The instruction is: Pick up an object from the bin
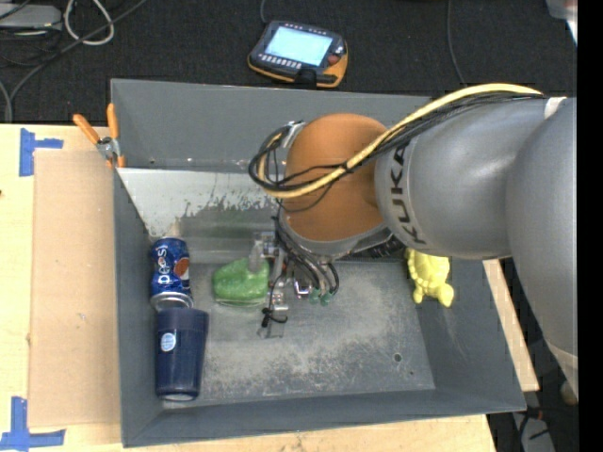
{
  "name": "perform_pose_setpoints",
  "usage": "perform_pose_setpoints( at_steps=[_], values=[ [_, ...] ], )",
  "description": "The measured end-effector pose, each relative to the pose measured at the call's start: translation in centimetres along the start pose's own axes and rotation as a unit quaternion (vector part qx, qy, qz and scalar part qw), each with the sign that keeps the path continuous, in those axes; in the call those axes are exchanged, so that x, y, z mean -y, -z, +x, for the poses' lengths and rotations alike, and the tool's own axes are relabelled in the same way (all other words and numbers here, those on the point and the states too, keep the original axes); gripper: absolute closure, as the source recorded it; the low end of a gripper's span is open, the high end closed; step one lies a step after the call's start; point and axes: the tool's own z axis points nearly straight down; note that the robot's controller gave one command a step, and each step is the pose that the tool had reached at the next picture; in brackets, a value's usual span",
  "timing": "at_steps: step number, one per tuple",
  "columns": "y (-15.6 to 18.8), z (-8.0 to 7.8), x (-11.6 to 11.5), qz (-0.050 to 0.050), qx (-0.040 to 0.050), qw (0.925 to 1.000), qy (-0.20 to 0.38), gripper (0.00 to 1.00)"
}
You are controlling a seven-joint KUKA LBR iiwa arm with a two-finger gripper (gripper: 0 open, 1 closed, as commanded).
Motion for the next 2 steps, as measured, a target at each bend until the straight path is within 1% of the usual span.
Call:
perform_pose_setpoints(
  at_steps=[1, 2],
  values=[
    [0.5, -0.2, 0.1, 0.000, 0.0037, 1.0000, -0.003, 0.00],
    [-5.4, -5.6, 0.3, 0.000, 0.0032, 0.9978, 0.066, 0.00]
  ],
)
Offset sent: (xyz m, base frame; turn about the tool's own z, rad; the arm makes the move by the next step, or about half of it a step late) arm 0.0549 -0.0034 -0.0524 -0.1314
